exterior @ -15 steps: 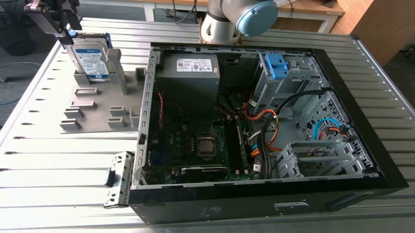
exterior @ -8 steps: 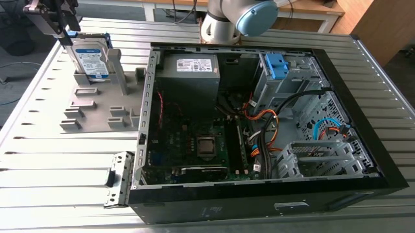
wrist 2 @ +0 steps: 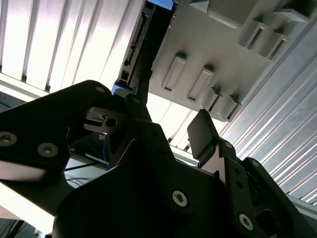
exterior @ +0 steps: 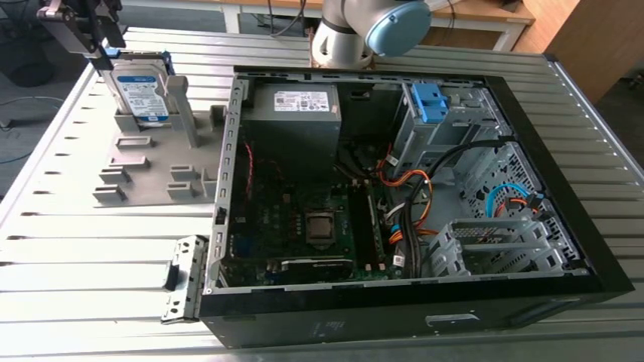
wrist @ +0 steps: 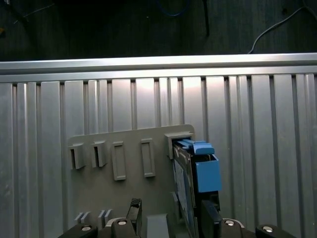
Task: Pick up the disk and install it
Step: 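Pick up the disk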
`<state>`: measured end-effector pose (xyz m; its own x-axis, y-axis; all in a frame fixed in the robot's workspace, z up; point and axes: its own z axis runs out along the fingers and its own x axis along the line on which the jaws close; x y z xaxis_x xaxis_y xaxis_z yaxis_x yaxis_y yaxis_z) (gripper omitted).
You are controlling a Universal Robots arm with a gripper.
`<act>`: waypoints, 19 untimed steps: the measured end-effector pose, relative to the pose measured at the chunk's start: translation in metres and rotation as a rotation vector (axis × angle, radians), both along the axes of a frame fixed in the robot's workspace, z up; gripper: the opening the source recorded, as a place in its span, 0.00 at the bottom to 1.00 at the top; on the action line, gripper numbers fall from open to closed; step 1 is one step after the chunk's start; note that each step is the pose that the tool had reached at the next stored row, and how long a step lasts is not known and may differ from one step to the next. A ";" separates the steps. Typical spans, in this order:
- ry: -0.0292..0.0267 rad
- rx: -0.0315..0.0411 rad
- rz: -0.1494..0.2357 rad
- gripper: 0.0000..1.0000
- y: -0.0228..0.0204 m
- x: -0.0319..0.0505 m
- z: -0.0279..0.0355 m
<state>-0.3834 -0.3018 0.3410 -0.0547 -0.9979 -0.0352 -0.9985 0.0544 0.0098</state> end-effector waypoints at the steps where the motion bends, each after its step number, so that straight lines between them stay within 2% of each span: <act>1: 0.0001 -0.0001 0.000 0.59 0.0002 0.0000 0.0000; 11: 0.0001 -0.0001 0.000 0.59 0.0042 -0.0033 -0.0015; 19: 0.0001 0.0000 0.000 0.59 0.0045 -0.0041 -0.0019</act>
